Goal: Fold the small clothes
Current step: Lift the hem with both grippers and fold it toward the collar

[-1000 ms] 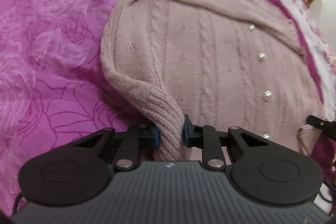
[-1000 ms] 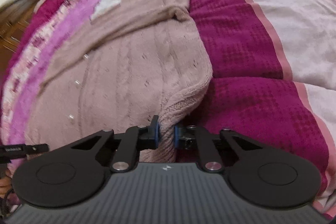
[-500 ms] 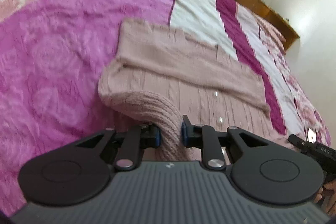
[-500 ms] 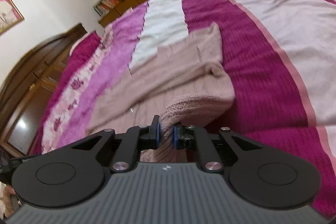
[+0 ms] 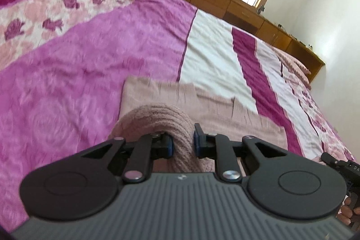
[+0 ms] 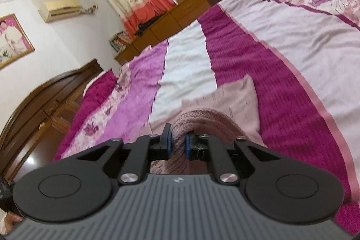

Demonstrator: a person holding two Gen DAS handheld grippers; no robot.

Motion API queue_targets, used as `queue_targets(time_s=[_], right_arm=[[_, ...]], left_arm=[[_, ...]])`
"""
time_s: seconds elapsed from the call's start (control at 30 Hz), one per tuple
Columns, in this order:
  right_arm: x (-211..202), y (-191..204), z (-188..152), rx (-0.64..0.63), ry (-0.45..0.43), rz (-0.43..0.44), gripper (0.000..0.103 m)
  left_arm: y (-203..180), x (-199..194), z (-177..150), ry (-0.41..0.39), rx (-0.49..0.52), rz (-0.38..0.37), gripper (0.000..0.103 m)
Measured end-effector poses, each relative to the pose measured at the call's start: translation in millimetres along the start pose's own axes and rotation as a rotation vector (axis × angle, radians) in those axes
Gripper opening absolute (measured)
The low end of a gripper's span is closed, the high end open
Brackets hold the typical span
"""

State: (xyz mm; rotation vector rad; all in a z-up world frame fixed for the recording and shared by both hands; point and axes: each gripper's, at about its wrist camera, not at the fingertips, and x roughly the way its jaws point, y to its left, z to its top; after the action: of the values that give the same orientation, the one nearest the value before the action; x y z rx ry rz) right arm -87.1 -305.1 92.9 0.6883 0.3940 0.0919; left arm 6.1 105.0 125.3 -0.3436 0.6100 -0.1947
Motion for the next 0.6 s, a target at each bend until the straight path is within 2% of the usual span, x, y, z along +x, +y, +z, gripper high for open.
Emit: queue_targets(time_s=[0.3, 0.47, 0.6], right_arm=[[49.2, -7.6, 28.9, 0.05, -0.074, -0.017, 0.012], [81.6, -20.6, 28.9, 0.07, -0.079, -0.053, 0.012], [106.0, -28.6, 22.5, 0.036, -0.066, -0.1, 0.012]], left_arm=[[-5.4, 44.6, 30.6, -0.047, -0.014, 0.035, 0.019], [-4.6, 74.5, 33.6, -0.046, 0.009, 0.055, 0.019], [-1.6, 102.3, 26.7, -0.03, 0.044, 0.078, 0.02]])
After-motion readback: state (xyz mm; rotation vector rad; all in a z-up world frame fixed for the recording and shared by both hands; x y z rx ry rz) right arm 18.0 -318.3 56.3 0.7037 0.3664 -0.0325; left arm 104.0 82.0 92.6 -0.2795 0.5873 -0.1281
